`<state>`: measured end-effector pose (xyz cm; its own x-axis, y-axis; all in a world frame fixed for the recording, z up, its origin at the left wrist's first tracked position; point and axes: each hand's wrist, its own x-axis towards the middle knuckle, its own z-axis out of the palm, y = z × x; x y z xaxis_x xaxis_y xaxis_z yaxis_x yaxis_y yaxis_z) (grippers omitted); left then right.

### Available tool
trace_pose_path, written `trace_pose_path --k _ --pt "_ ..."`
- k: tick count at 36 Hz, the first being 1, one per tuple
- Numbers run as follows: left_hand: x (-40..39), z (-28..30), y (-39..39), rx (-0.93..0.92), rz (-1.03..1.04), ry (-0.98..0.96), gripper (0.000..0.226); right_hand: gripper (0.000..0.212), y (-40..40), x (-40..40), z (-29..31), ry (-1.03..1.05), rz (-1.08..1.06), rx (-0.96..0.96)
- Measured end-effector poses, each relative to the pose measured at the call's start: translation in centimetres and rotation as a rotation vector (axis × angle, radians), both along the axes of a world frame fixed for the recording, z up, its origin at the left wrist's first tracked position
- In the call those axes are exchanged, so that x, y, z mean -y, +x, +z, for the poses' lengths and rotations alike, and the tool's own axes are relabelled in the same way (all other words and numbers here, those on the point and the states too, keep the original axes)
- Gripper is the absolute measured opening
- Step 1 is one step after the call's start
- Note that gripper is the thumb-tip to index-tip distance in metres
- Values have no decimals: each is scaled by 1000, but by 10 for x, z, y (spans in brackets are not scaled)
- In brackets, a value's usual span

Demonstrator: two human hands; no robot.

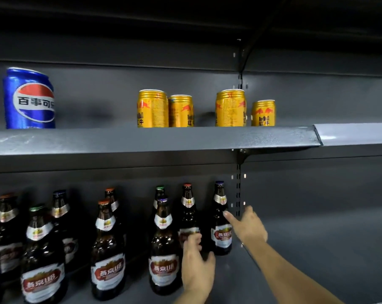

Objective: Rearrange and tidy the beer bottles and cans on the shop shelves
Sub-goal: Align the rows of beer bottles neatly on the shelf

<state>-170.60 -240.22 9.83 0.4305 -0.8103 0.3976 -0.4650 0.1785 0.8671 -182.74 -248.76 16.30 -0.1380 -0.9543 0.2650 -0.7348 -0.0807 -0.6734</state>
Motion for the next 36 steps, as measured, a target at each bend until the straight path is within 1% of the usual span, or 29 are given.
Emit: trace_pose_path --k 2,4,7,9,11,12,15,16,18,21,27,29,32,36 --pt "11 -2 -5 -54 75 -2 52 77 4 11 -3 57 35 31" --pt "20 -2 -9 -84 158 2 64 86 11 23 -7 95 66 95" --pt "36 4 -16 -125 210 48 84 107 22 38 -12 115 87 178" --pt "49 5 -19 -169 232 64 94 112 27 45 -15 117 86 194" --pt "63 6 -20 -210 278 63 99 103 30 50 -20 120 95 206" --pt "69 7 -21 -232 302 65 100 93 31 52 -21 125 104 216" --pt "81 8 -19 -278 360 56 101 45 33 51 -21 144 160 205" --pt "84 7 -18 -286 376 46 100 40 34 50 -20 142 177 193" --pt "87 7 -16 -283 407 39 98 40 33 52 -20 128 195 187" --pt "87 11 -11 -271 443 61 90 63 30 57 -21 119 193 215" --pt "85 17 -5 -244 448 102 81 81 30 60 -24 141 205 211" --pt "85 17 -6 -246 449 92 80 78 29 60 -24 131 215 220" --pt "90 17 -6 -257 446 90 84 65 26 62 -22 112 260 237" --pt "93 22 -6 -224 445 136 83 58 23 64 -24 106 263 296"
